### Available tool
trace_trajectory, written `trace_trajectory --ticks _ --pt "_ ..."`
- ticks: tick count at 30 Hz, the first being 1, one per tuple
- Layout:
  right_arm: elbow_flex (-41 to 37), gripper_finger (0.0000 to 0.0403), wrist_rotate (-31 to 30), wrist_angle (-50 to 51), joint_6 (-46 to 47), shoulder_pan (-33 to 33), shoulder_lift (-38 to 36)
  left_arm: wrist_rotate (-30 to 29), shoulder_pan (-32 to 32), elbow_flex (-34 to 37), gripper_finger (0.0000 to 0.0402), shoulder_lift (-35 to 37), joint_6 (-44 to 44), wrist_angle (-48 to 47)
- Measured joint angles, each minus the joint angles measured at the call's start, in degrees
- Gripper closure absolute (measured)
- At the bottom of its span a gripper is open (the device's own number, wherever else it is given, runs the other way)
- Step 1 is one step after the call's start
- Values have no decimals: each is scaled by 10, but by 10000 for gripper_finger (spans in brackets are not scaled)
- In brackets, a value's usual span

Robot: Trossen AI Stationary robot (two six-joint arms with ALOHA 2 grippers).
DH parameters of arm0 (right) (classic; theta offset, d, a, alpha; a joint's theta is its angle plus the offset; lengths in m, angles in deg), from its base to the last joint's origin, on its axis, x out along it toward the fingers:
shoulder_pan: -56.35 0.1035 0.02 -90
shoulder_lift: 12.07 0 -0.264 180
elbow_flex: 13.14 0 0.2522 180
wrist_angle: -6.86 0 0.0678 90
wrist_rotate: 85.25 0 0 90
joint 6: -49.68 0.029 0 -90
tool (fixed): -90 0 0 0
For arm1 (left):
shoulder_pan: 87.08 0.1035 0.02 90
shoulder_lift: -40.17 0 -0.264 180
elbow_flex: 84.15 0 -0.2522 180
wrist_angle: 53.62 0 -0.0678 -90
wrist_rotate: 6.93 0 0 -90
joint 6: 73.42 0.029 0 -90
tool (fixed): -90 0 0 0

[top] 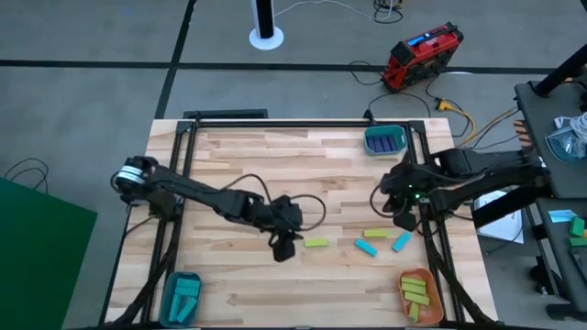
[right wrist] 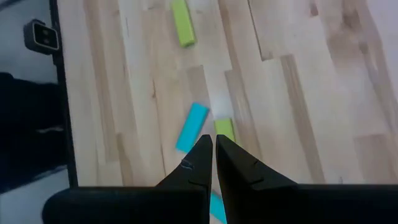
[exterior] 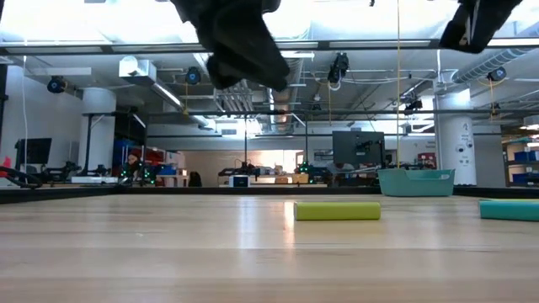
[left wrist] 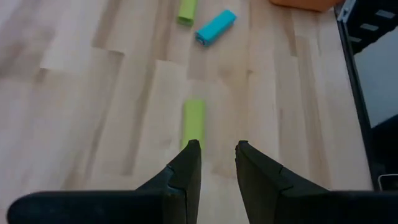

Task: Sort blocks
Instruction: Put the green block into the orange bin

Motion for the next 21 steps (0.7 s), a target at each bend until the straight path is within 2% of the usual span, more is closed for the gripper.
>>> trace_trajectory --ticks 7,12,16,21 --pt "-74 390 -15 -56 27 0 -38 -3 -2 -70 322 -81 -3 -1" --pt "-109 390 -36 -81 54 0 -47 -3 -2 -79 322 -122 5 -3" --pt "-128 390 -36 -112 77 0 -50 -3 -2 -79 320 -136 9 -3" --pt "-139 390 -56 -145 97 0 -50 -3 6 -79 295 -136 70 -1"
